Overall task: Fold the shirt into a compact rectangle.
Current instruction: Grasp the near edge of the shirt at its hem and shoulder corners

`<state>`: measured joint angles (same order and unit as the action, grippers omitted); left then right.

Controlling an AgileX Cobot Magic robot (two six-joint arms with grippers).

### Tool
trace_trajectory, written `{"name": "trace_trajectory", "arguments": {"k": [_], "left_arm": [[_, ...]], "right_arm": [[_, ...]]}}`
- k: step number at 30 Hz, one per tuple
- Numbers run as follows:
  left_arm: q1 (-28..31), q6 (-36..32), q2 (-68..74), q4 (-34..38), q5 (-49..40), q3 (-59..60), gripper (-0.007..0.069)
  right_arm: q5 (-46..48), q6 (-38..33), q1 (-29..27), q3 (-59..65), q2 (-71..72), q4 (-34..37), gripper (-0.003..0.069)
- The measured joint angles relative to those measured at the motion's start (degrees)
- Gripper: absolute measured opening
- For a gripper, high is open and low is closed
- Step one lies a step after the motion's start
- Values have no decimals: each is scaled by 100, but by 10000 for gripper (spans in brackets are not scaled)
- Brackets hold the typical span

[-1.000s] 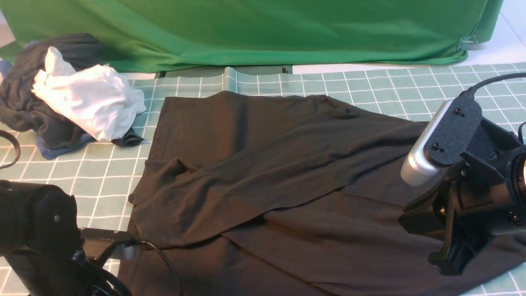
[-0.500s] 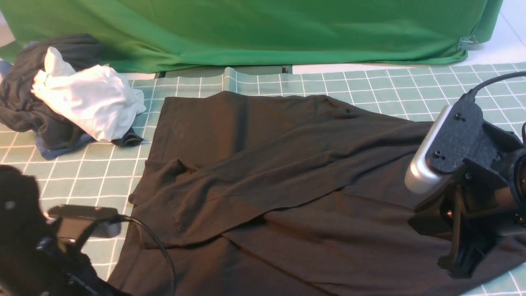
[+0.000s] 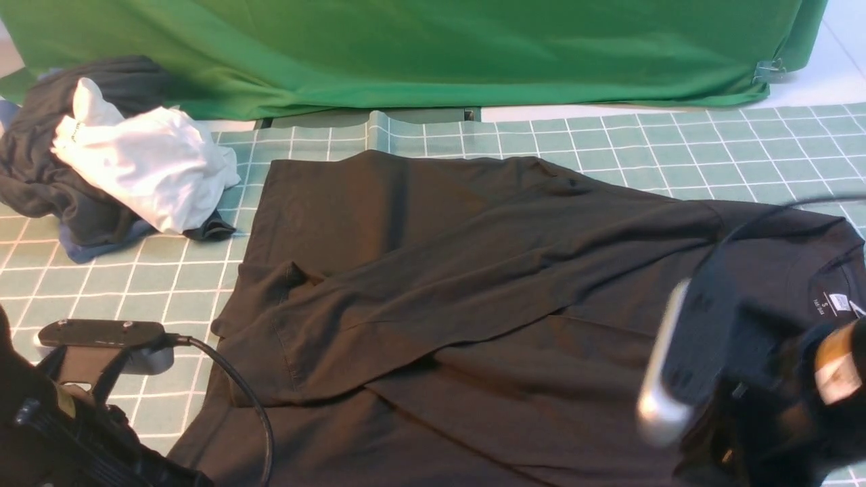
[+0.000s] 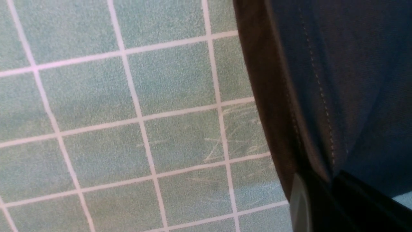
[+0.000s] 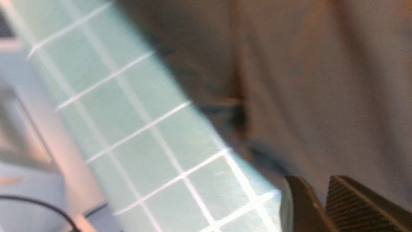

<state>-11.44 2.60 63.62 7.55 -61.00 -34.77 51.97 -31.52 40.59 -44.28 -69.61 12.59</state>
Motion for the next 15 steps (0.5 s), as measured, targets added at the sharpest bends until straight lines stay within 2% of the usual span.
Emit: {"name": "trace_trajectory", "arguments": {"k": [4,7,10,15], "left_arm": [[0,0,0,5,41,0,3],[0,0,0,5,52,0,3],[0,0,0,5,52,0,4],[0,32,0,5,63,0,6]], "right_arm": [[-537,129,322,237,-724,-144,286],[-773,268,343,261,-1190,-434,356],[-996,331,343,261,-1579,-565,380],[-1165,386,343,261,-1892,-584,377]]}}
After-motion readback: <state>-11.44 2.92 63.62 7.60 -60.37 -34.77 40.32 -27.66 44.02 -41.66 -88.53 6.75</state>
